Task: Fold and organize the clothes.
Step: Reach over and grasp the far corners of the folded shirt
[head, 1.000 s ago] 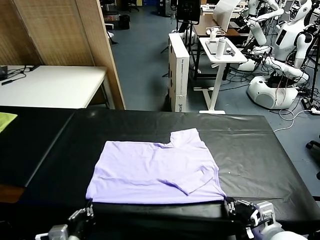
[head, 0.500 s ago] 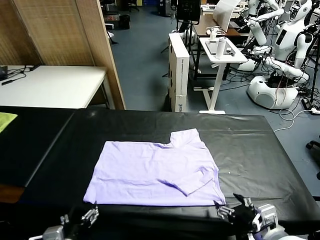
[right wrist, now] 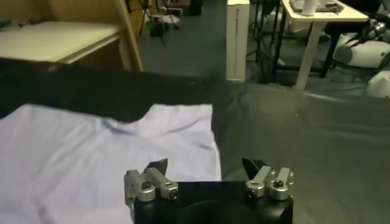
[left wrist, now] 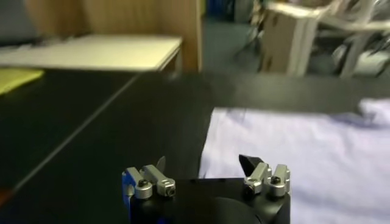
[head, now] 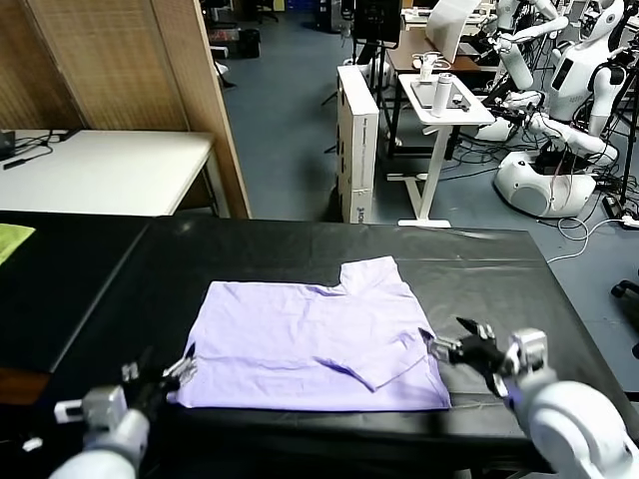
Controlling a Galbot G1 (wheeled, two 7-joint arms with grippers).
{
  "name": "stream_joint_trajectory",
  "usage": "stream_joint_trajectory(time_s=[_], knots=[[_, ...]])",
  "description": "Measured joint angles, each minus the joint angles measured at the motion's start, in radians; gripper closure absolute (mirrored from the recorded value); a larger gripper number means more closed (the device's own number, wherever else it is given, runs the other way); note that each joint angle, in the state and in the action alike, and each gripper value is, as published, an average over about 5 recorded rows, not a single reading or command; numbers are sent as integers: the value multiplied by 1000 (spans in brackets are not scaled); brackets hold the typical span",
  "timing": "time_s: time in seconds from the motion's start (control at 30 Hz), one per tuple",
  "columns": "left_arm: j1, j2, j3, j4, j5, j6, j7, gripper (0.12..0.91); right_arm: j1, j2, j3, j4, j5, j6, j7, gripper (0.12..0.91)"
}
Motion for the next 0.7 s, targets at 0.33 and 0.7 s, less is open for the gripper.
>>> stream_joint_trajectory(time_s=[0.33,0.7], knots=[[-337,60,115,283,-106,111,31,123,180,73,-99,-214,-1,0,-4,118],[-536,70,223,465,-82,99,83,123,254,130,-135,-327,-25,0,-18,118]])
